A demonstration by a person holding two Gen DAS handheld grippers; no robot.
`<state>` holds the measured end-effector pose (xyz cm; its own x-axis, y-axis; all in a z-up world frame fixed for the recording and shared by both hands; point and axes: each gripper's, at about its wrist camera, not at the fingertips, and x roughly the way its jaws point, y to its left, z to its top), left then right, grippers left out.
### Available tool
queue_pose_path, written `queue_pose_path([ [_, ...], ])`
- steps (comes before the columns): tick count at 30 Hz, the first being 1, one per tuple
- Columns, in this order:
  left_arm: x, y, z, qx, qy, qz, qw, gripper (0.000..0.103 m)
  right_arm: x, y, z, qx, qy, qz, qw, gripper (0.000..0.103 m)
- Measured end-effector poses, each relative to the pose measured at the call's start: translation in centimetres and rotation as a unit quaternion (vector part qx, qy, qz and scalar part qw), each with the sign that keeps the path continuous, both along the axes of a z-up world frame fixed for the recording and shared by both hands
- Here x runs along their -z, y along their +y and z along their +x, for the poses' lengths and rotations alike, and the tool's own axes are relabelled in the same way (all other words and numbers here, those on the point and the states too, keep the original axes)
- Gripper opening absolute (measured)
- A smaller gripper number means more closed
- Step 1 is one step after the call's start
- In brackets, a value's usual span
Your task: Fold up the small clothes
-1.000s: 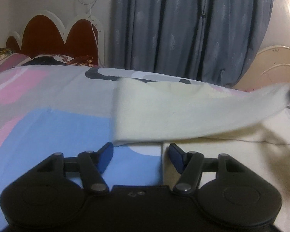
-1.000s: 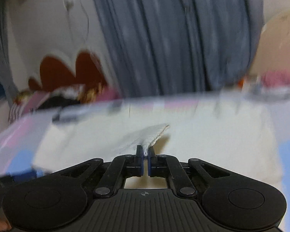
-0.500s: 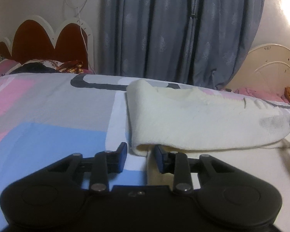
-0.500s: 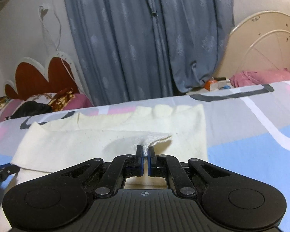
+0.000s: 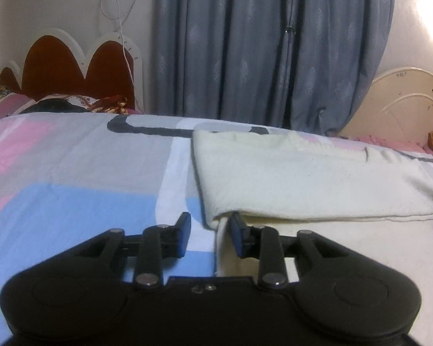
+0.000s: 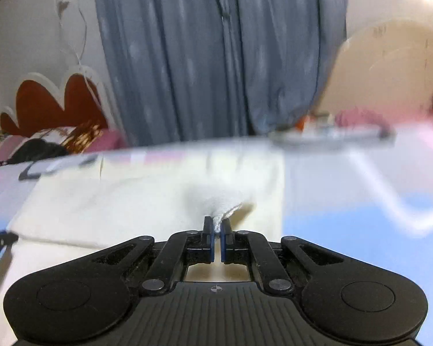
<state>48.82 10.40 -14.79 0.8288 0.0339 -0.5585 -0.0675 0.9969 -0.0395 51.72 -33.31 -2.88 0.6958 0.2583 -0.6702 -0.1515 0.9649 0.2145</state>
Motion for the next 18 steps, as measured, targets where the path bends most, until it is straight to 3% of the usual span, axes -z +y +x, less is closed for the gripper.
queue_pose_path([
  [4, 0.0, 0.0, 0.3, 0.005, 0.006, 0.001, 1.0000, 0.031, 1.4, -0.5, -0.2, 0.014, 0.010, 0.011, 1.000, 0.003],
  [11, 0.3, 0.3, 0.6, 0.003, 0.009, -0.002, 1.0000, 0.032, -0.3, -1.3, -0.3, 0.014, -0.027, 0.005, 1.000, 0.003],
  [13, 0.2, 0.3, 0.7, 0.004, 0.010, 0.000, 0.9999, 0.031, 0.4, -1.4, 0.2, 0.018, -0.003, -0.005, 1.000, 0.003],
  [16, 0.3, 0.3, 0.7, 0.005, 0.014, 0.001, 0.9999, 0.032, -0.5, -1.4, -0.7, 0.011, -0.025, 0.000, 1.000, 0.003],
  [18, 0.3, 0.3, 0.9, 0.008, 0.019, 0.002, 0.9998, 0.032, 0.5, -1.1, -0.3, 0.006, -0.005, -0.018, 1.000, 0.003],
])
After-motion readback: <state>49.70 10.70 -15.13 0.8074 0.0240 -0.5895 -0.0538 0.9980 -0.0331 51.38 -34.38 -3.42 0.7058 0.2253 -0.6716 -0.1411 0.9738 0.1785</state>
